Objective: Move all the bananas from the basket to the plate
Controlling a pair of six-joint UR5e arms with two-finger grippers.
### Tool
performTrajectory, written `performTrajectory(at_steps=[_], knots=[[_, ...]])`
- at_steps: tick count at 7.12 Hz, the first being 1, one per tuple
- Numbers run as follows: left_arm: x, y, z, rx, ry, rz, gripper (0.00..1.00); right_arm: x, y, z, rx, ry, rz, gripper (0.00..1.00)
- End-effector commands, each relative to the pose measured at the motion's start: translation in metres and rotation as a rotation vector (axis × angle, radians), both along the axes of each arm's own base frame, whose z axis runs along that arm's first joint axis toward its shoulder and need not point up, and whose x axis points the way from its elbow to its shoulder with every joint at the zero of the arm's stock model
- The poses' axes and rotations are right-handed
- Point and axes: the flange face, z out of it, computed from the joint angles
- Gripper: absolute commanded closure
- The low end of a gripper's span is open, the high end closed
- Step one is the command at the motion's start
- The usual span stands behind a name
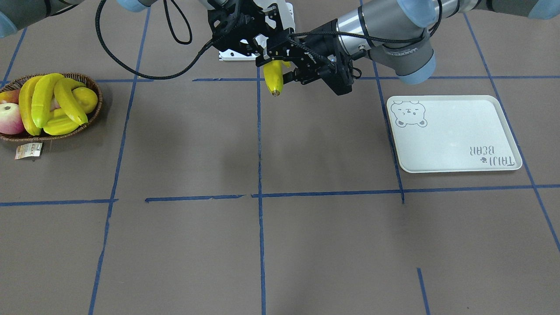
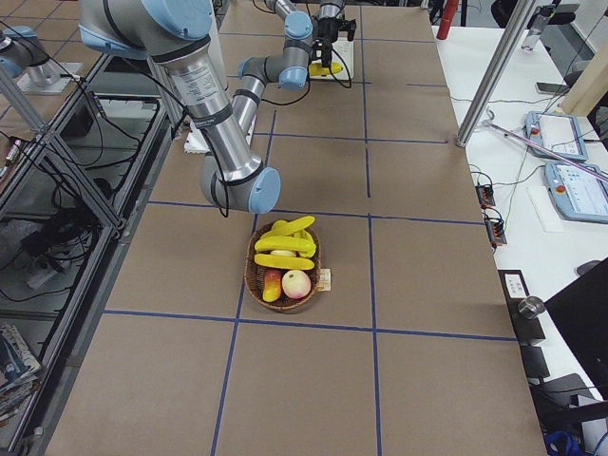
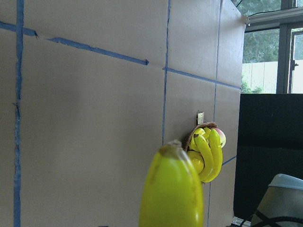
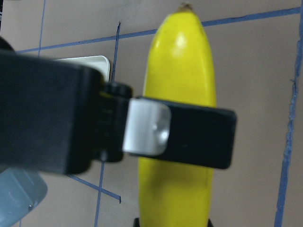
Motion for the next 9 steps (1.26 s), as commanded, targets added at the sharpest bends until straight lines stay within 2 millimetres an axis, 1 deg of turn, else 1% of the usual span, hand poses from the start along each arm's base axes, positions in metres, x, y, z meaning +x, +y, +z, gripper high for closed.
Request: performTrajectory(at_steps=[1,2,3,4,5,8,9], knots=[[-0.005,0.003,0.001,0.013,0.019,-0.005,0.72,0.001,0.001,0.000,-0.002,0.000,-0.003,0.99],[-0.009,0.003,0.002,0.001,0.022,-0.007,1.00,0.000,0.001,0.001,-0.001,0.001,-0.003,0.99],[-0.009,0.001,0.002,-0.001,0.020,-0.010,1.00,0.000,0.000,0.003,0.006,0.004,-0.004,0.95],[-0.009,0.001,0.002,-0.005,0.020,-0.009,1.00,-0.001,0.000,0.004,0.006,0.008,-0.005,0.52],[-0.009,0.001,0.002,-0.005,0.020,-0.009,1.00,0.001,0.001,0.004,-0.003,0.004,-0.003,0.01],[-0.008,0.000,0.006,-0.009,0.012,-0.010,1.00,0.006,0.004,-0.001,-0.037,-0.012,0.005,0.00],[-0.007,0.000,0.011,-0.020,-0.001,-0.010,1.00,0.013,0.007,-0.006,-0.032,-0.027,0.005,0.00]])
